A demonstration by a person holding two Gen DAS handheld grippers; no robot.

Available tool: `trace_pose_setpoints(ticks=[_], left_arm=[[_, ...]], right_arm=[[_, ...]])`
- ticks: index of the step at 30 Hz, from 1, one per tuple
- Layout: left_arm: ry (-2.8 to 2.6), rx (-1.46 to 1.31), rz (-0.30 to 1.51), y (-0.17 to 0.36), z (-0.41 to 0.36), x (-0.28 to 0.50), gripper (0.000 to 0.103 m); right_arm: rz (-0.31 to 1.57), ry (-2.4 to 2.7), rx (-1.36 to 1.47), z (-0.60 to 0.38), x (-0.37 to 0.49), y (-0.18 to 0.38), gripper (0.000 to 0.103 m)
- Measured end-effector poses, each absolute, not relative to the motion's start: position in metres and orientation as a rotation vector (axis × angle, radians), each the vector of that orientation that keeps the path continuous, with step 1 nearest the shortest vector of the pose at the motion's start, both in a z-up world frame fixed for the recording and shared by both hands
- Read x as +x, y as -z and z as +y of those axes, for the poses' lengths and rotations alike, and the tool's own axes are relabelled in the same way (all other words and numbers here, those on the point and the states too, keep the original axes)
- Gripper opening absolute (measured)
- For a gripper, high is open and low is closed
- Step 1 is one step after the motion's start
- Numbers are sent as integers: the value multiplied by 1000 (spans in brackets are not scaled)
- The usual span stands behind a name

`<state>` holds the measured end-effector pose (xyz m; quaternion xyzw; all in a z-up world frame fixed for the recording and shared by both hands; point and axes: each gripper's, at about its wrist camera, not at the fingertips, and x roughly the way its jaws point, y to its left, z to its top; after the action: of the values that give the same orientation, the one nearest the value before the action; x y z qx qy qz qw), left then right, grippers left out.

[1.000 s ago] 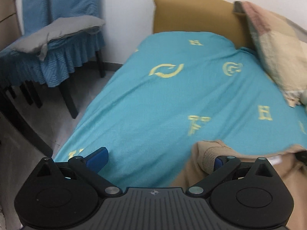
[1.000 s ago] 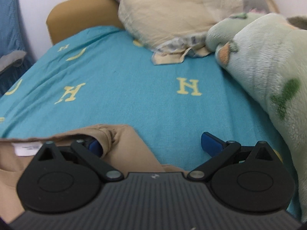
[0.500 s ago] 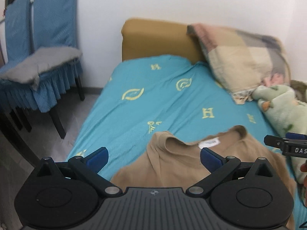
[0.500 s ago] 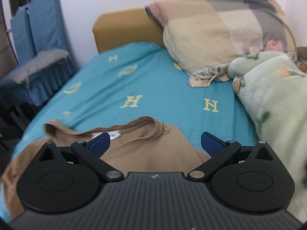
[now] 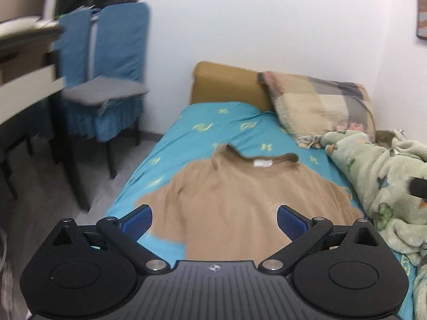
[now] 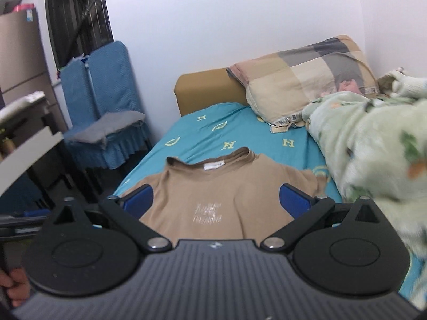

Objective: Fold clothes

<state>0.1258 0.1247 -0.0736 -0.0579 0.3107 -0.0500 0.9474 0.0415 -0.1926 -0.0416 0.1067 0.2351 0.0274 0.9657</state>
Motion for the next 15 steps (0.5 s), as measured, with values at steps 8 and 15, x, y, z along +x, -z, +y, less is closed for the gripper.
trace_pose_setpoints(ticks=[8, 15], left_arm=[[-12, -202, 688, 91, 164, 106, 99], [-100, -470, 739, 137, 204, 143, 95]], right_arm=[[440, -90, 319, -204, -33, 55, 71], [457, -107, 389, -213, -30, 88, 85]])
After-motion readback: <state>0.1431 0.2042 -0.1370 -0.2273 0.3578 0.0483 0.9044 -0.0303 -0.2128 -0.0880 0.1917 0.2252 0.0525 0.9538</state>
